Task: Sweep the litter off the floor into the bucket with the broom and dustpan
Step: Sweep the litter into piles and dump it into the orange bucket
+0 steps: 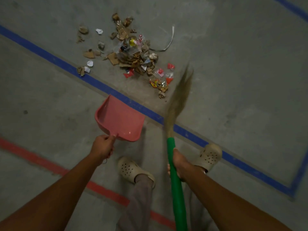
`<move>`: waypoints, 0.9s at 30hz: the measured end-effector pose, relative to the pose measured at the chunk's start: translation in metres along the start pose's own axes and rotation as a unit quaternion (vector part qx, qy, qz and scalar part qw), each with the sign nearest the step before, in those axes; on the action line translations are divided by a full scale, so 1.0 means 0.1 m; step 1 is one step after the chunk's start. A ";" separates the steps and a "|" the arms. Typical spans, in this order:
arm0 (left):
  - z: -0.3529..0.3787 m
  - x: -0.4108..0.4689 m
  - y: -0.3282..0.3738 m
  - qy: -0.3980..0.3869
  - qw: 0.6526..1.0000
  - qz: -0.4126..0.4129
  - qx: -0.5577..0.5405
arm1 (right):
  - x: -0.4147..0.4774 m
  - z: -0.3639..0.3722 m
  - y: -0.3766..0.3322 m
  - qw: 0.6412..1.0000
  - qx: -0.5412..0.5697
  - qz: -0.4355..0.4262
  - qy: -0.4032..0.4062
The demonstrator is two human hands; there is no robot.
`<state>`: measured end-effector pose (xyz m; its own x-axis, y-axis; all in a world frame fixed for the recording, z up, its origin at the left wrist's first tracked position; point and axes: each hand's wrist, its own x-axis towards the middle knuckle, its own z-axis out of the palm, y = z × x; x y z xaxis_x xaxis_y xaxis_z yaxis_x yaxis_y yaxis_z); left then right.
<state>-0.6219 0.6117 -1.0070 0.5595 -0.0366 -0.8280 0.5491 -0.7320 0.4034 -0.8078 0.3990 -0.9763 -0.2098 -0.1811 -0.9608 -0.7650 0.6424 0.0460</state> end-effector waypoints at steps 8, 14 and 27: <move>-0.29 0.12 -0.19 0.026 1.000 -0.006 -0.012 | -0.16 0.71 -0.37 0.991 -0.077 -0.111 0.016; -0.49 -0.03 0.07 0.027 0.999 0.003 -0.034 | -0.34 0.41 -0.45 0.952 -0.188 -0.181 0.159; -0.67 0.87 0.67 0.018 0.998 0.028 -0.046 | 0.08 -0.05 -2.43 0.879 -0.275 -0.339 0.194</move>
<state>-0.4950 0.6047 -1.0258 0.6119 -0.0493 -0.7894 0.5706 -0.6636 0.4838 -0.6270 0.2376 -0.9934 0.2969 -0.6915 -0.6585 -0.9504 -0.1474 -0.2737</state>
